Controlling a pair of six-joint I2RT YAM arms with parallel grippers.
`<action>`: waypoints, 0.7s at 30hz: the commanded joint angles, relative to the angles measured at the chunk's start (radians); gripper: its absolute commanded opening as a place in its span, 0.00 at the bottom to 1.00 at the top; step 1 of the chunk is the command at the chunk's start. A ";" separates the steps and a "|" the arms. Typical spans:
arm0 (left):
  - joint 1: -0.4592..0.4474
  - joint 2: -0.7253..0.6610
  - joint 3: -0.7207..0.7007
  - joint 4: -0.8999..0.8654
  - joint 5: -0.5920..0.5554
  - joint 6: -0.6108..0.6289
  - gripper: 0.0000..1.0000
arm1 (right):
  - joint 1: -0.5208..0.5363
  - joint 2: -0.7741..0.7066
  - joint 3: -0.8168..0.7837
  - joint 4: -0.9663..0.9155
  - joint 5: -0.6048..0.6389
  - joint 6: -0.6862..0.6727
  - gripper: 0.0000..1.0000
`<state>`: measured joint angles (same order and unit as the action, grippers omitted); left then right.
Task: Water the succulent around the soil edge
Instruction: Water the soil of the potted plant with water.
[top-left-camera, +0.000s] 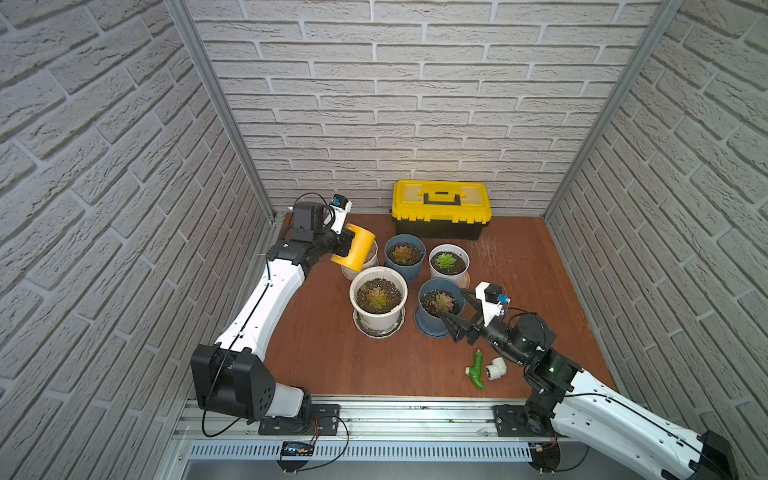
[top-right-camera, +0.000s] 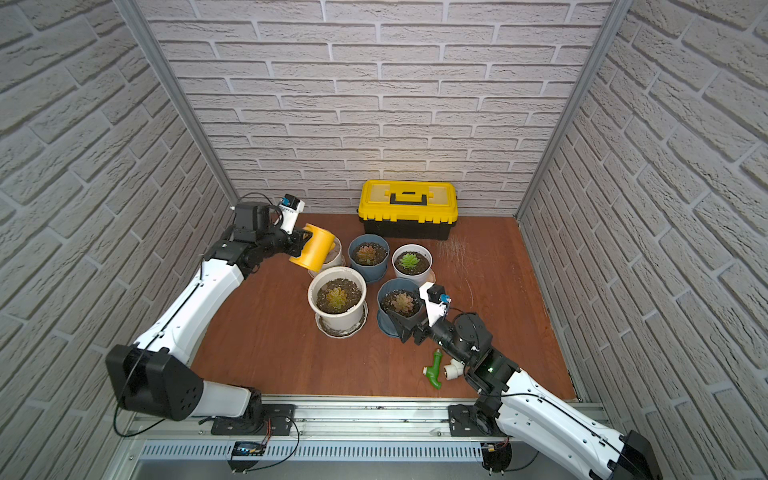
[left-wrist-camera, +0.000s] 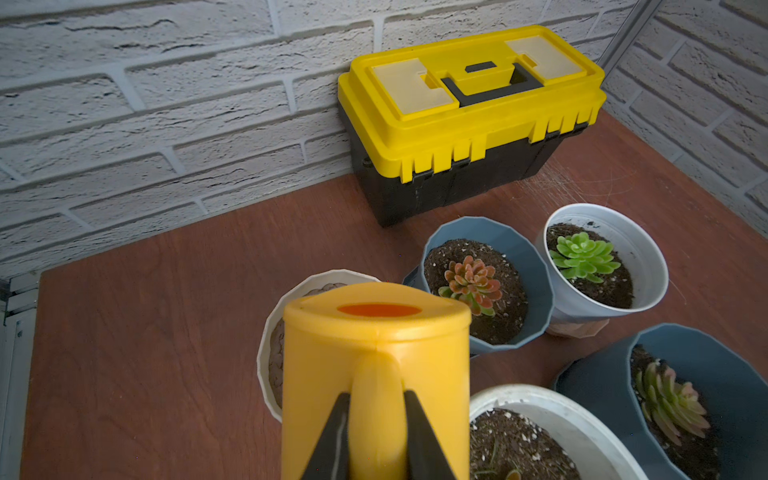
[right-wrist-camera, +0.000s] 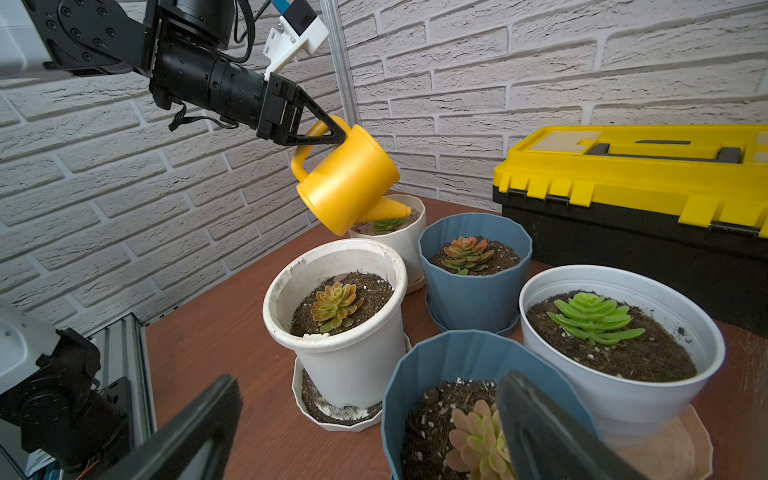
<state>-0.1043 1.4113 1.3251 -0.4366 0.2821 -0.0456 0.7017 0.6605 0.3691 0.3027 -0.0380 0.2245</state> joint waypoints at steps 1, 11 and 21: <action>-0.004 0.004 0.052 0.073 0.000 -0.017 0.00 | -0.004 0.001 -0.008 0.049 -0.008 0.001 1.00; -0.005 0.024 0.076 0.079 -0.027 -0.034 0.00 | -0.003 -0.001 -0.007 0.049 -0.013 0.004 1.00; 0.002 0.038 0.099 0.060 -0.069 -0.036 0.00 | -0.004 -0.002 -0.006 0.049 -0.017 0.007 1.00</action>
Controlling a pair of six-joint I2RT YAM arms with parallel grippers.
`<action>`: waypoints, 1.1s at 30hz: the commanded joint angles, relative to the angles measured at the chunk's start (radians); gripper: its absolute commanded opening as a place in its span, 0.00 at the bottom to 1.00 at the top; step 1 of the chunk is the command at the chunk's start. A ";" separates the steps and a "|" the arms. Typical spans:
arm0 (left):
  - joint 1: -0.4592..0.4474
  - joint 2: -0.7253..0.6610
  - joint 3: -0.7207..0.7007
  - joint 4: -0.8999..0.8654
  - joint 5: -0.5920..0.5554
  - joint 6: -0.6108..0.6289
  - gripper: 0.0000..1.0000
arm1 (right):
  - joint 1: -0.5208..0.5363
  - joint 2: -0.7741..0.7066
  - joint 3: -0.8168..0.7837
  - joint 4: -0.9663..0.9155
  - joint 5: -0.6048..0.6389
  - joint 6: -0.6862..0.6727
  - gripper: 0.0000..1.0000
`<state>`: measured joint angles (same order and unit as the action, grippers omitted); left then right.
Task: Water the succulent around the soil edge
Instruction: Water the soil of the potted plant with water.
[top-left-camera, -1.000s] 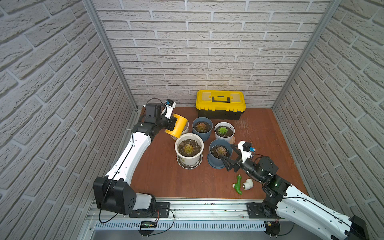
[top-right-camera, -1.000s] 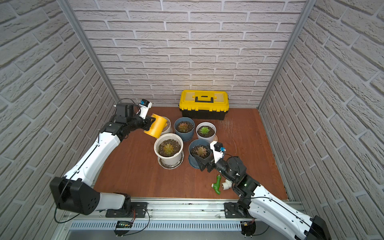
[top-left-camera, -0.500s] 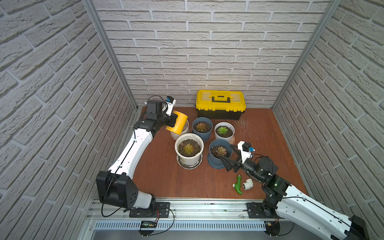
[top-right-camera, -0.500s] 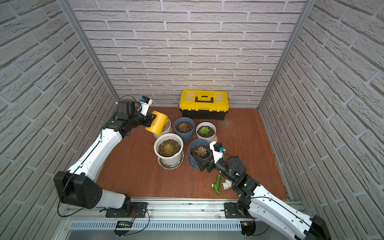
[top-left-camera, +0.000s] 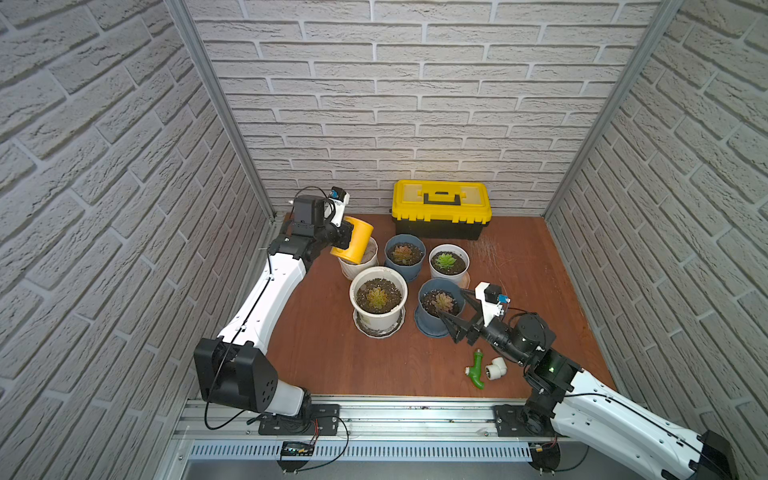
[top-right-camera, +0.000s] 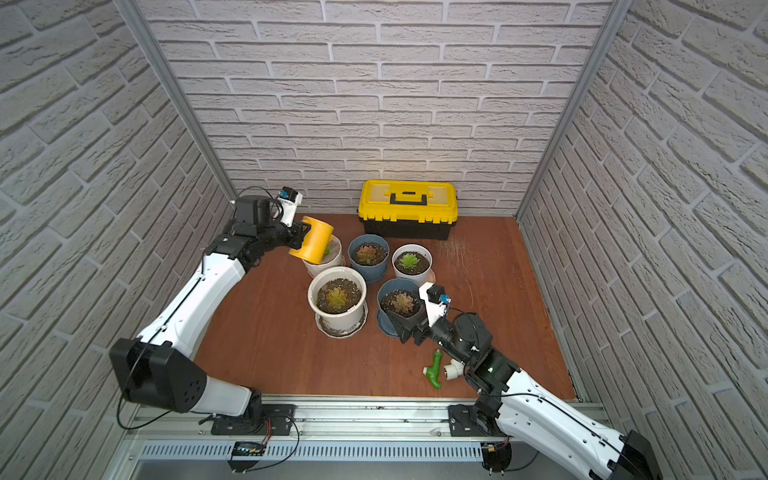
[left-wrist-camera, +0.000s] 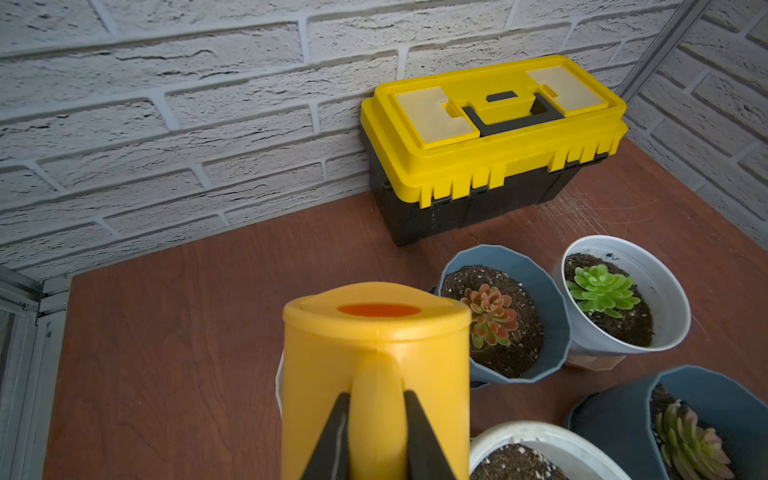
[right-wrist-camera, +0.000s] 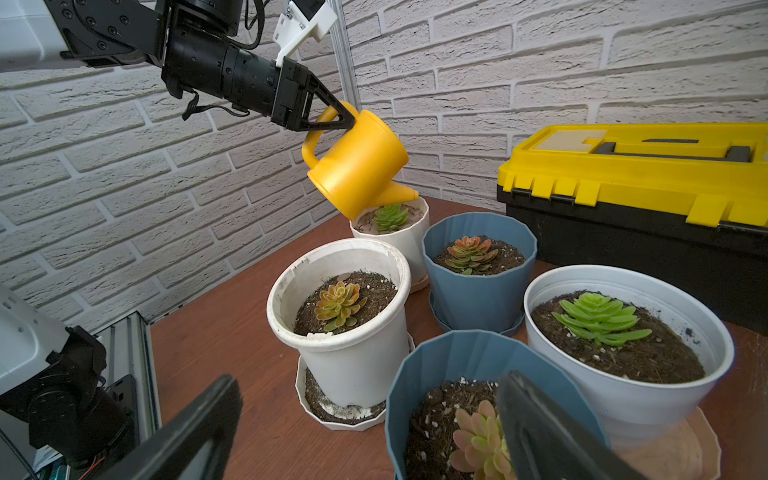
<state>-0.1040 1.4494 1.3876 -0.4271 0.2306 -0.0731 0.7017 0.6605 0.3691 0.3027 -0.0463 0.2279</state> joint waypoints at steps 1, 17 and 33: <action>0.003 -0.001 0.036 0.050 -0.022 -0.008 0.00 | -0.004 -0.002 -0.007 0.049 -0.009 0.004 1.00; 0.059 -0.023 0.007 0.041 -0.061 -0.024 0.00 | -0.004 -0.002 -0.006 0.049 -0.011 0.005 1.00; 0.080 -0.093 -0.079 0.015 -0.116 -0.022 0.00 | -0.004 -0.002 -0.007 0.049 -0.015 0.008 1.00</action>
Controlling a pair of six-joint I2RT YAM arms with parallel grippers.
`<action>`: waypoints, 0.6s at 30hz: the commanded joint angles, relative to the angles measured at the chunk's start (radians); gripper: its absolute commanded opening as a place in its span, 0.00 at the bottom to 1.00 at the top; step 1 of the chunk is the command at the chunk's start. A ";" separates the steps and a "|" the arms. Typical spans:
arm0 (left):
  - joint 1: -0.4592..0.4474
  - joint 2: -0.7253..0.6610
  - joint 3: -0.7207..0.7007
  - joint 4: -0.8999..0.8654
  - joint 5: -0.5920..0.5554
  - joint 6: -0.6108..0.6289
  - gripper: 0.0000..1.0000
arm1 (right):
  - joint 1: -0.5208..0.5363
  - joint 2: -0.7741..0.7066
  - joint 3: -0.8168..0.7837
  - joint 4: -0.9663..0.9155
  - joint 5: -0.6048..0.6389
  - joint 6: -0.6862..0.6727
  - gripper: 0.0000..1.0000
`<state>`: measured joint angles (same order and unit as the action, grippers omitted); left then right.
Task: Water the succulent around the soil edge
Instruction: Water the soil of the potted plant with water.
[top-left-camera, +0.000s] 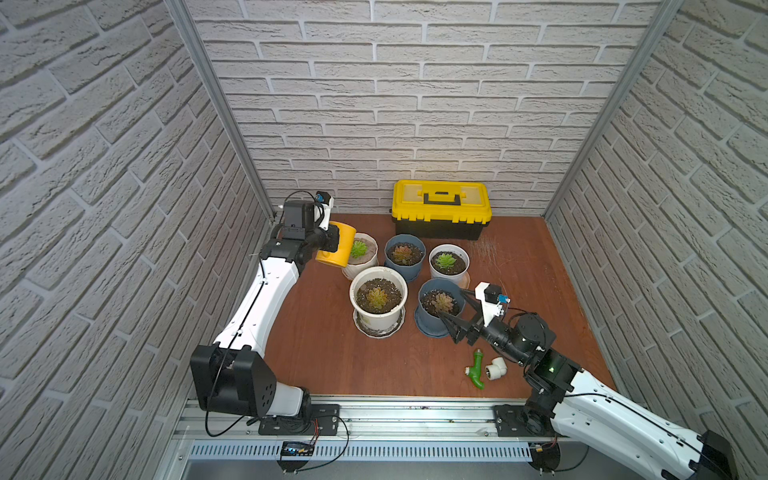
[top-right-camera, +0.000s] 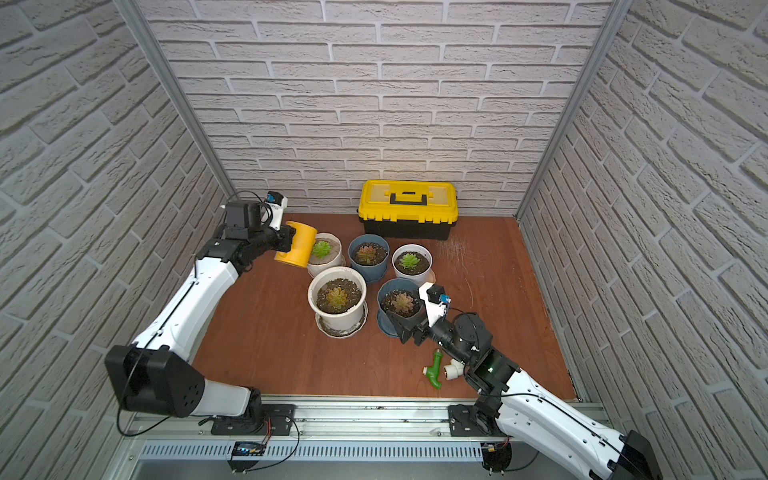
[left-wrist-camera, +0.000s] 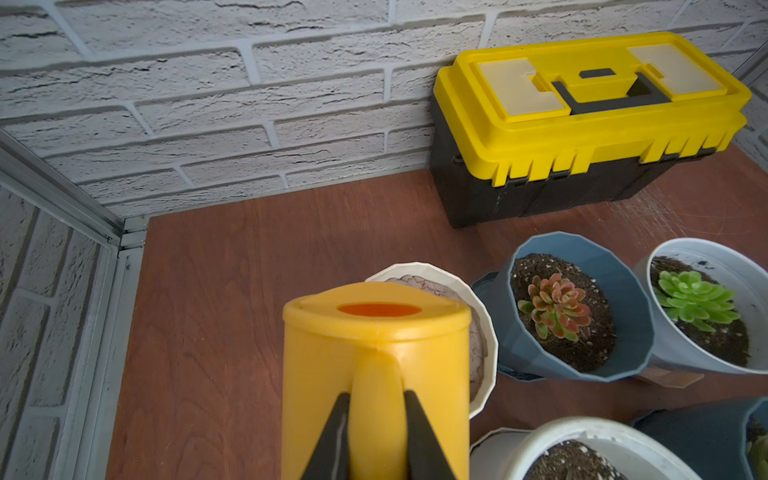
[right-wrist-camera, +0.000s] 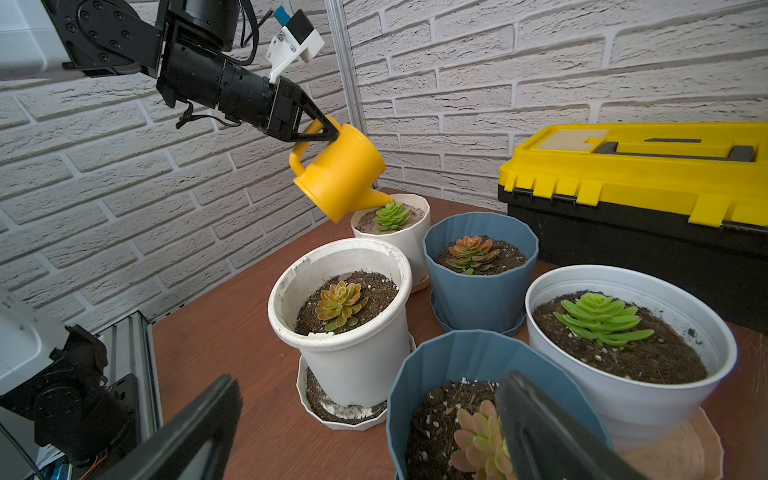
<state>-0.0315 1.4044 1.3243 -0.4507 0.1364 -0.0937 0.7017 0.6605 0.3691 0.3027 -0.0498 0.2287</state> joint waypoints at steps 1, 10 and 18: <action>0.008 -0.055 -0.022 0.035 -0.024 -0.002 0.00 | -0.003 -0.002 -0.006 0.049 -0.012 0.007 1.00; 0.007 -0.136 -0.075 -0.005 -0.027 -0.005 0.00 | -0.004 0.000 -0.007 0.050 -0.015 0.010 1.00; 0.008 -0.214 -0.135 -0.021 -0.015 -0.017 0.00 | -0.004 0.004 -0.007 0.054 -0.020 0.015 1.00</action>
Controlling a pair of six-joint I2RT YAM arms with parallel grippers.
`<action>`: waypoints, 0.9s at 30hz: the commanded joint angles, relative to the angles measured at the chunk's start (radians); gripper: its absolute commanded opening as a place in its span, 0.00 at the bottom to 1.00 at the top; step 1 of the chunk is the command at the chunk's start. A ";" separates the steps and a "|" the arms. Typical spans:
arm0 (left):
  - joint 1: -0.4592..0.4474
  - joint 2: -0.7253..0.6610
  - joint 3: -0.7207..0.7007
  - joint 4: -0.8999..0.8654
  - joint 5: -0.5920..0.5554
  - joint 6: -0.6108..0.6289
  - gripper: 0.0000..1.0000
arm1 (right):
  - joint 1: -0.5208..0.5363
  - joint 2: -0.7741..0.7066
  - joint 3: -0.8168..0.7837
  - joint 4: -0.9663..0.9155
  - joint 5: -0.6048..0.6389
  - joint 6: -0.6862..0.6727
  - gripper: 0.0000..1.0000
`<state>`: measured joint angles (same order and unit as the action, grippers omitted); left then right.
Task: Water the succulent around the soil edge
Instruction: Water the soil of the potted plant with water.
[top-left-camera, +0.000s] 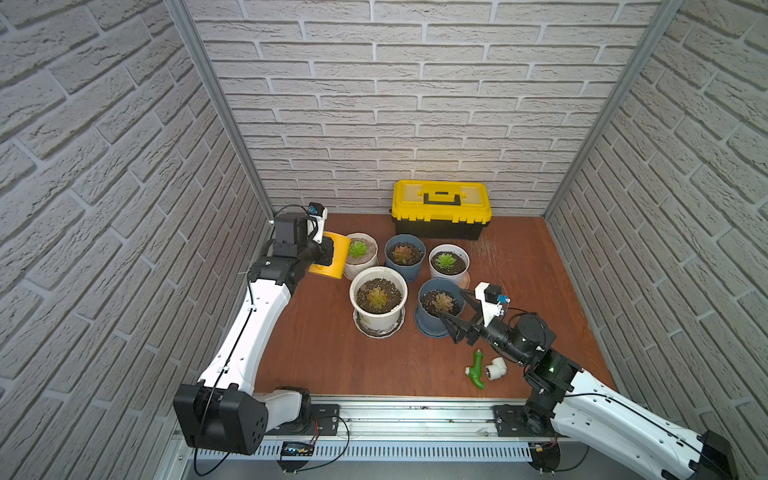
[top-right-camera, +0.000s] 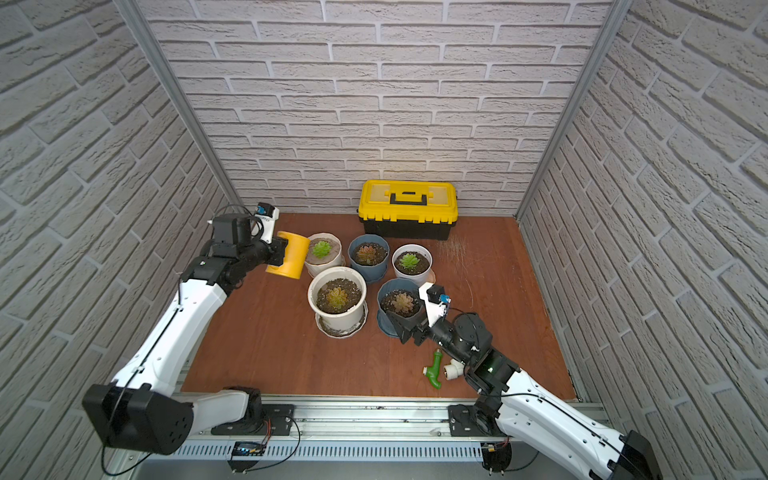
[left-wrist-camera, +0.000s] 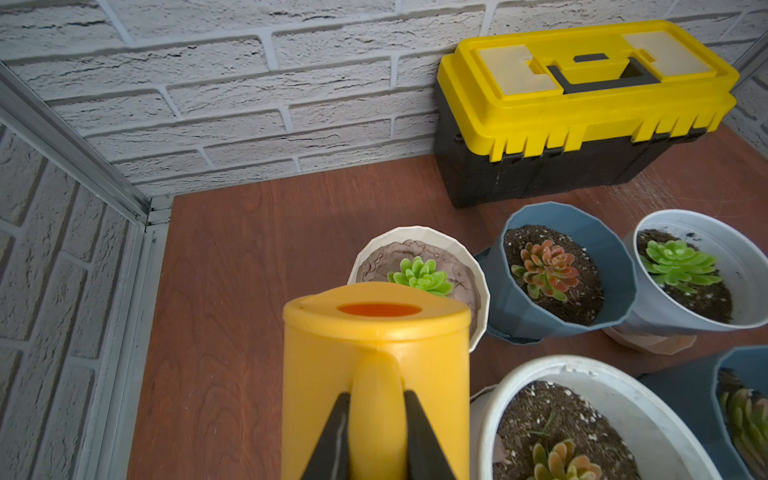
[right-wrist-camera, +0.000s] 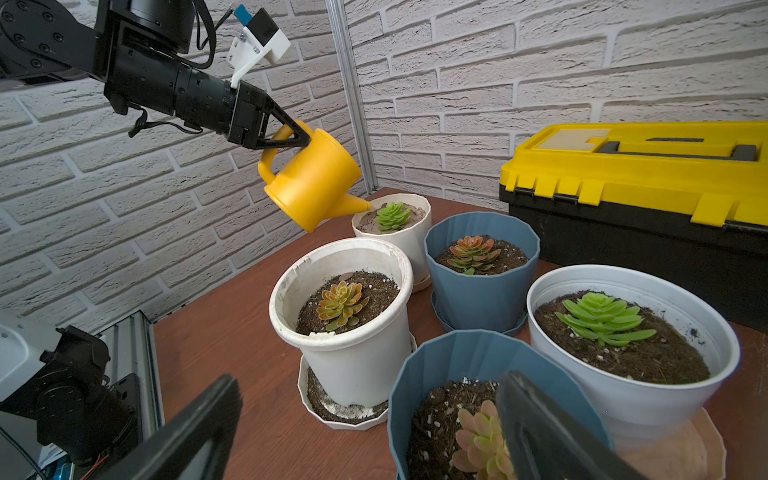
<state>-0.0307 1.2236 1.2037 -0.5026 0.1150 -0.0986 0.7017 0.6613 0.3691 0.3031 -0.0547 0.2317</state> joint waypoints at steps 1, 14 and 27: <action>0.007 -0.038 -0.020 0.025 0.014 -0.018 0.00 | -0.003 0.003 -0.007 0.054 -0.016 0.014 1.00; -0.006 -0.104 -0.038 -0.020 0.078 -0.058 0.00 | -0.004 -0.004 -0.007 0.051 -0.019 0.015 1.00; -0.078 -0.049 0.014 0.004 0.069 -0.071 0.00 | -0.004 -0.009 -0.007 0.047 -0.015 0.012 1.00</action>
<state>-0.0948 1.1648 1.1759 -0.5583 0.1768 -0.1604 0.7017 0.6628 0.3691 0.3027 -0.0658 0.2333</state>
